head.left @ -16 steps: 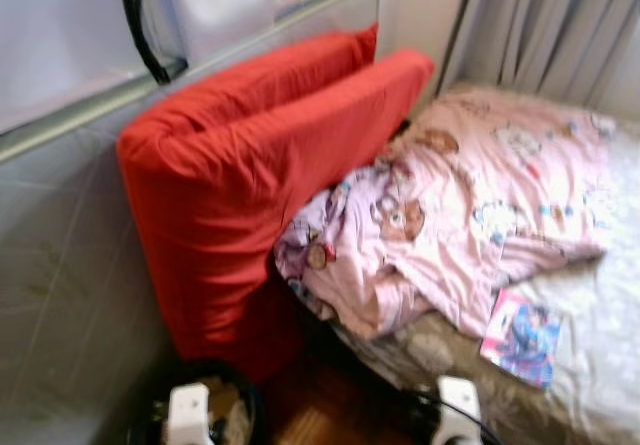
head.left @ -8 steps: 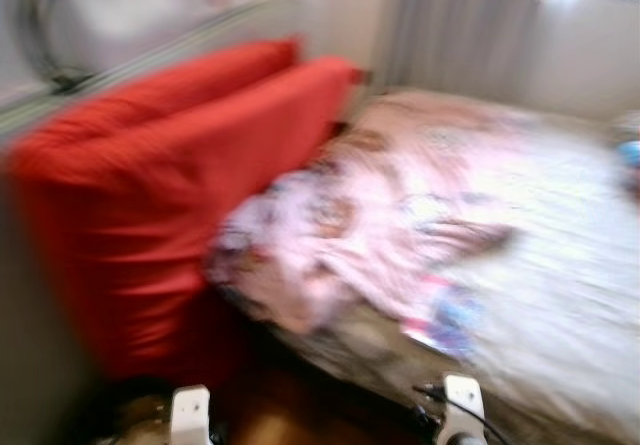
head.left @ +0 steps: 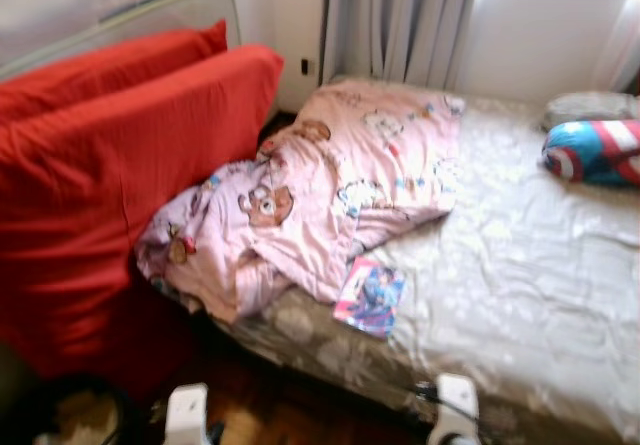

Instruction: Clean up the room

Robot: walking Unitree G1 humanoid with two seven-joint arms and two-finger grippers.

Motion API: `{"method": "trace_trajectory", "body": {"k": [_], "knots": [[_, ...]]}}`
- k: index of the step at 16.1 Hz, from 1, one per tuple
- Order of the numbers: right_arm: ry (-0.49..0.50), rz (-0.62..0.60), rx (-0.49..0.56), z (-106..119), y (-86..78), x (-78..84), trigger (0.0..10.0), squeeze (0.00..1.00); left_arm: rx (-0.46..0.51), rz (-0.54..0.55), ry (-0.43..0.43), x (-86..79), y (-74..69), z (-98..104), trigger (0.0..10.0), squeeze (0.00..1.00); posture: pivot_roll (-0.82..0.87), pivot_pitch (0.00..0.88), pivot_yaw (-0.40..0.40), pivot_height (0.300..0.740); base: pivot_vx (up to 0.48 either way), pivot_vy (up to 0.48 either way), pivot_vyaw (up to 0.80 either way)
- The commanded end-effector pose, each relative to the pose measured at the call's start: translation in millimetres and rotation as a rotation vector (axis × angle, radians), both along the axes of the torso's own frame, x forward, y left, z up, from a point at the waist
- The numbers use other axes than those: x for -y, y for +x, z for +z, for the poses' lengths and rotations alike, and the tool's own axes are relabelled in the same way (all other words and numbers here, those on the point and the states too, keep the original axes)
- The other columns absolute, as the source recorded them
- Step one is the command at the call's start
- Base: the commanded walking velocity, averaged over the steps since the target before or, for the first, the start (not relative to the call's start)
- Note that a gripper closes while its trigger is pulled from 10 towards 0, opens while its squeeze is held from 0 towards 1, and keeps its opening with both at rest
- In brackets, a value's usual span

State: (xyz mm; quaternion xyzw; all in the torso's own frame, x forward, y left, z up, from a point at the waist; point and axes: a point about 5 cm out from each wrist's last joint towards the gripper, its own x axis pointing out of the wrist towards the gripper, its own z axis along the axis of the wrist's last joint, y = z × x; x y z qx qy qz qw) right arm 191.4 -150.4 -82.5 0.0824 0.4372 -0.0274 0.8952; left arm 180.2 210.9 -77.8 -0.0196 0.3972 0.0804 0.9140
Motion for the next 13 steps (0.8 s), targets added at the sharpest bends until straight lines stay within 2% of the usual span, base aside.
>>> {"method": "trace_trajectory", "body": {"k": [1,4,6,10,13], "knots": [[-0.012,-0.019,-0.007,0,-1.1,6.4,10.0,0.0,-0.013,-0.005,-0.006,2.5,-0.5,-1,10.0,0.0,0.06,0.012,-0.015,0.74,0.0,-0.262,0.0],[-0.012,-0.02,-0.005,0,-0.2,6.2,10.0,0.0,-0.024,-0.001,-0.006,1.2,-2.3,-2,10.0,0.0,0.05,0.021,-0.014,0.74,0.0,-0.261,0.0],[-0.015,-0.019,-0.007,0,-0.2,6.4,10.0,0.0,-0.05,-0.006,-0.014,11.2,-10.6,-8,10.0,0.0,0.04,0.019,-0.013,0.74,0.0,-0.262,0.0],[-0.027,-0.022,-0.011,0,-0.8,8.6,10.0,0.0,-0.072,-0.017,-0.024,23.0,-18.4,-13,10.0,0.0,0.03,0.025,-0.014,0.74,0.0,-0.262,0.0],[-0.028,-0.025,-0.005,0,-0.2,9.5,10.0,0.0,-0.05,-0.017,-0.022,20.5,-11.4,-9,10.0,0.0,0.02,0.027,-0.018,0.74,0.0,-0.262,0.0]]}}
